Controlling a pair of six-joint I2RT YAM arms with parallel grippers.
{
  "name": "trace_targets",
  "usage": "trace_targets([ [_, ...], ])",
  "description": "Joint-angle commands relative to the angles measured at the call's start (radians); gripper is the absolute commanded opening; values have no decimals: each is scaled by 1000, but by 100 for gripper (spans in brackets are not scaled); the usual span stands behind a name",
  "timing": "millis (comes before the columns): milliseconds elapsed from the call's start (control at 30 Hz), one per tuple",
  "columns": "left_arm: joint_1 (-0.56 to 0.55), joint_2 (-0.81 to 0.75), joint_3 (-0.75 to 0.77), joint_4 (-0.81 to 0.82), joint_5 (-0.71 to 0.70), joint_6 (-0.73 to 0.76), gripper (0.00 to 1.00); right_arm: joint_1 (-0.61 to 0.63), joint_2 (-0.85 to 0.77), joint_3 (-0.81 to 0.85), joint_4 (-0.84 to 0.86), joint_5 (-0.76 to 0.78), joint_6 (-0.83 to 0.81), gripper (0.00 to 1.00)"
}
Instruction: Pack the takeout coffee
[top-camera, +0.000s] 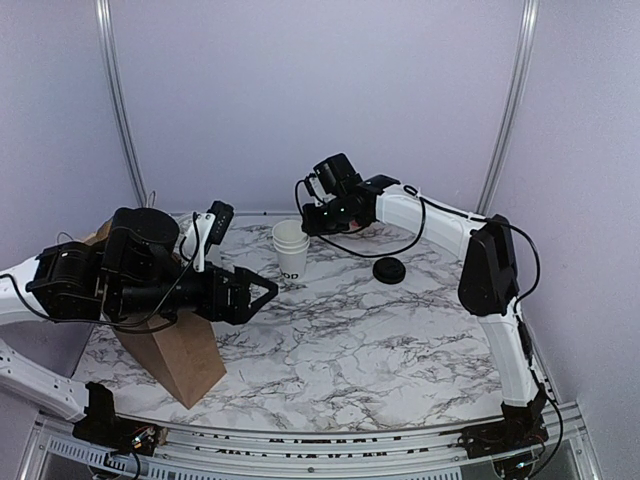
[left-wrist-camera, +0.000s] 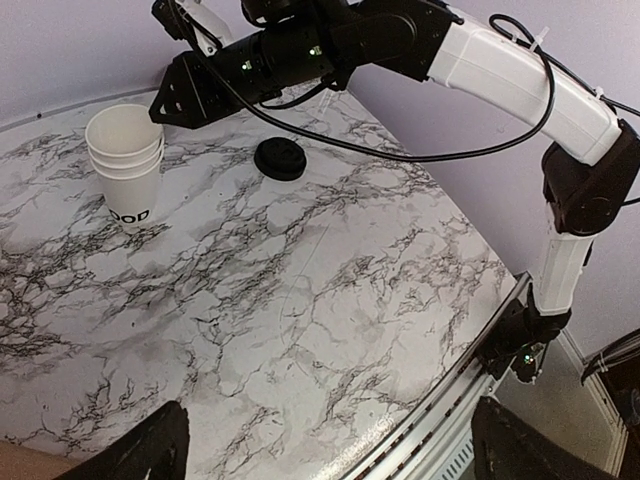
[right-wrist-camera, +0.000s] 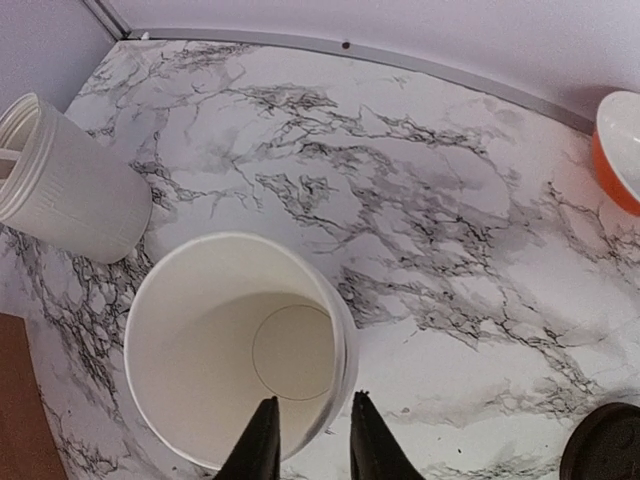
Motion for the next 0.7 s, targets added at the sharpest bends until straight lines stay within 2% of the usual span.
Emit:
trace_targets([
  [0, -6, 32, -24, 47, -34, -10, 99, -7, 27, 61, -12, 12, 2, 26],
  [300, 7, 60, -61, 39, -76, -8, 99, -13, 69, 105, -25, -6, 7, 27],
  [500, 69, 30, -103, 19, -87, -4, 99, -12, 69, 108, -27, -10, 9, 25],
  [667, 139, 15, -143, 10, -70, 0, 99, -12, 69, 108, -31, -10, 8, 19],
])
